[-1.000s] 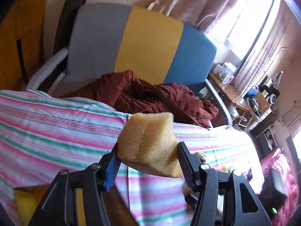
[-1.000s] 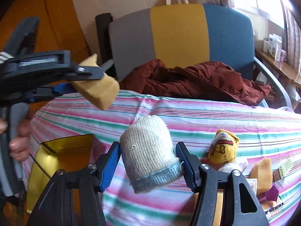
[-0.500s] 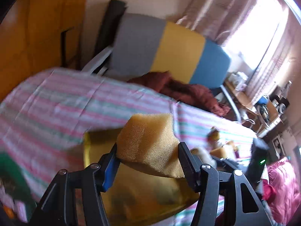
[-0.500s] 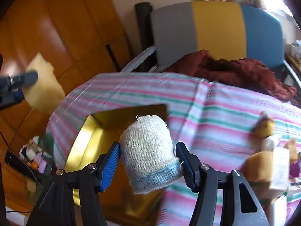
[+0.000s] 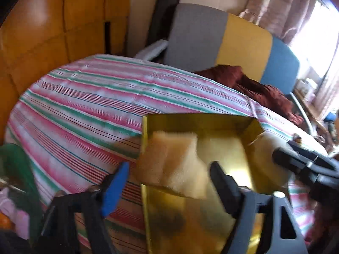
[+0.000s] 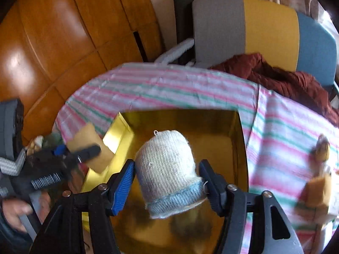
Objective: Organize objects
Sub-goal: 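Carry sock and sponge over the gold tray and open both grippers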
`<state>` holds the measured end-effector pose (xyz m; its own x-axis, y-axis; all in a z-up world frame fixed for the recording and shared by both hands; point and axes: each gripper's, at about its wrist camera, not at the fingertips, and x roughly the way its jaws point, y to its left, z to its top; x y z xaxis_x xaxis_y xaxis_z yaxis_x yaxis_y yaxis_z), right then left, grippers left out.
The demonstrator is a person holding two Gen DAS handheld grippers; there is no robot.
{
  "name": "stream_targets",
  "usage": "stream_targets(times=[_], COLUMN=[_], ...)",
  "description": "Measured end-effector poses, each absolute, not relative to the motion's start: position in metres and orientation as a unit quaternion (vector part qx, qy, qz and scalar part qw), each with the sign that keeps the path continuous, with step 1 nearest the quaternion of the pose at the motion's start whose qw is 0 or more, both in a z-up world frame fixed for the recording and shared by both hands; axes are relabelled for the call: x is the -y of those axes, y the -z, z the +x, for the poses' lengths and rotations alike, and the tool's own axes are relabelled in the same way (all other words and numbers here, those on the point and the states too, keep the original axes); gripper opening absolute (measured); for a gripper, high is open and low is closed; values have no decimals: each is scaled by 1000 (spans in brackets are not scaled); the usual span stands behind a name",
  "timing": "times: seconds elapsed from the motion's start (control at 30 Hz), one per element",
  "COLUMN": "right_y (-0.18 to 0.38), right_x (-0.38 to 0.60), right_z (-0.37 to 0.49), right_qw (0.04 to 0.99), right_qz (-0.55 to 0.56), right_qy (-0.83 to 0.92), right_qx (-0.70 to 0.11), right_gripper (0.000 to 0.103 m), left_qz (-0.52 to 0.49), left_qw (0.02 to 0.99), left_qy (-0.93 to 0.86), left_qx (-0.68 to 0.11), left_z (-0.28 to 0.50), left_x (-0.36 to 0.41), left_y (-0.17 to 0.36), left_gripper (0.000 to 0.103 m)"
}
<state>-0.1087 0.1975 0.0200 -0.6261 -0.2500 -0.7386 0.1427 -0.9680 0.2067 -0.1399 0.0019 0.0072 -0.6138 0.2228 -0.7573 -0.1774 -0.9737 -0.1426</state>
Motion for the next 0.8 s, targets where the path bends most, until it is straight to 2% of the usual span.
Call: stream_targets(times=[0.07,0.1,0.37,0.8], right_y=[-24,-26,-14,-14], right_x=[-196,-194,-178,-172], right_z=[-115,-117,-94,-49], right_qw=[93,88,82,57], right_qz=[408,405,411,390], right_qy=[906,908,908,918], right_qx=[62,62,8,-41], right_gripper=[81,83,83,83], left_qz=[-406,-400,-399,-378], left_qw=[100,96,86,65], left_qy=[-908,-911,-912,-923], left_qx=[27,25,49,26], left_z=[-132,-128,-83,-42], left_x=[3,6,19,5], left_y=[-10,-11,2,0], left_gripper=[91,92,92,93])
